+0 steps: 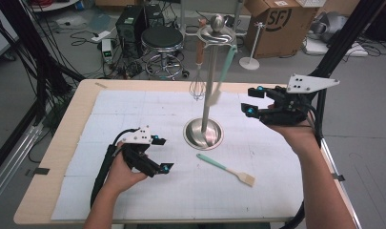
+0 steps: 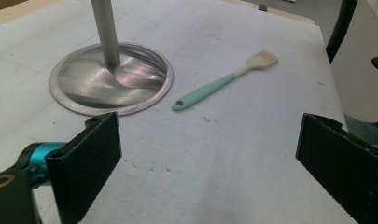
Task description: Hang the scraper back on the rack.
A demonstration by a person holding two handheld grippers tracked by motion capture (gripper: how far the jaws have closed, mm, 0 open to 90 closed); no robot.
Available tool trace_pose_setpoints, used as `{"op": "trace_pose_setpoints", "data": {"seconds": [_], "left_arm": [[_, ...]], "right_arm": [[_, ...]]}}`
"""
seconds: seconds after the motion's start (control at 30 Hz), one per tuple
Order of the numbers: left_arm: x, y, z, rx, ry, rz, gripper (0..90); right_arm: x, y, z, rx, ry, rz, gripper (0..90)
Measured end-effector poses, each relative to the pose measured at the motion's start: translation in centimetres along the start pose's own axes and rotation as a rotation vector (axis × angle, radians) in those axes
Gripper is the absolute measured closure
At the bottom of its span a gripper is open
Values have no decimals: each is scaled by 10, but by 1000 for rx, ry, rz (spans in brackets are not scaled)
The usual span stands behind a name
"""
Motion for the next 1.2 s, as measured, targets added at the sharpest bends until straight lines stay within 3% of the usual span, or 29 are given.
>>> {"op": "trace_pose_setpoints", "data": {"seconds": [0.3, 0.5, 0.73, 0.87, 1.2], "left_arm": [[0, 0, 0, 2, 2, 0, 74], [0, 0, 0, 0, 3, 3, 74], [1, 0, 1, -1, 6, 0, 74], [1, 0, 1, -3, 9, 3, 74], [1, 0, 1, -1, 12, 6, 74]], "right_arm": [[10, 11, 11, -80, 45, -12, 309], [23, 16, 14, -141, 76, 15, 290], [40, 20, 15, -147, 89, 38, 279], [53, 22, 19, -140, 131, 52, 265], [87, 25, 30, -124, 193, 148, 249]]}}
Point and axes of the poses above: each handheld gripper's, and its own axes: z roughly forward along the jaws, x roughly out of its underside, y roughly to its left, the point moved 6 cm from there along z, roughly forward along the jaws, and after that the axes turned 15 degrees about -x, right-handed, at the moved point
